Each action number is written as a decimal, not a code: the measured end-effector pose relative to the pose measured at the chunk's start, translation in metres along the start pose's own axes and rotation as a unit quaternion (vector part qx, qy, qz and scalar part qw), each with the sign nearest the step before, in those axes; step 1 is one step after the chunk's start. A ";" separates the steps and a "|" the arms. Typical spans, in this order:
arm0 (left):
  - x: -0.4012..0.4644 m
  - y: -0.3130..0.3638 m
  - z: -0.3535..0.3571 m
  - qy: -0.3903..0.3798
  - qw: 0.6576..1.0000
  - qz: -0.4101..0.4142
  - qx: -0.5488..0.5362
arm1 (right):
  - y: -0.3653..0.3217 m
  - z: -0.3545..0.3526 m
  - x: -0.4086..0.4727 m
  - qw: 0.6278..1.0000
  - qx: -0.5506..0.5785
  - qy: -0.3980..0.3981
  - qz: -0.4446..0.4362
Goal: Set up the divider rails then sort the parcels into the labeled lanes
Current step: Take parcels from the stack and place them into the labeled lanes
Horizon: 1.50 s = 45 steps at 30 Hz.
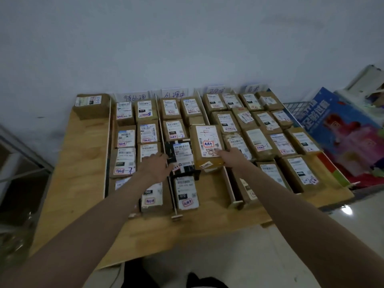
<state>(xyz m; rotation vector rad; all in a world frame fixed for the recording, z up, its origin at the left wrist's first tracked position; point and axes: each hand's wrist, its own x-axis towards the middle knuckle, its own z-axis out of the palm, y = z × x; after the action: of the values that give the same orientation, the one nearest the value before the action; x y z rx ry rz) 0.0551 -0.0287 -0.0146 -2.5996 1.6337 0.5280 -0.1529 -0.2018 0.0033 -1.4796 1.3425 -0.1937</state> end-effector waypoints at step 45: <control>-0.018 0.080 0.121 -0.036 0.996 -0.034 -0.078 | 0.135 0.008 0.044 0.976 -0.211 -0.026 0.041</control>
<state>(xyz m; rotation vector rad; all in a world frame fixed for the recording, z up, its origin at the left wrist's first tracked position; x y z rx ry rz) -0.0554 -0.0249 -0.1106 -2.6978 1.5354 0.7646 -0.2152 -0.2027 -0.1246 -1.7598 1.4576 0.1941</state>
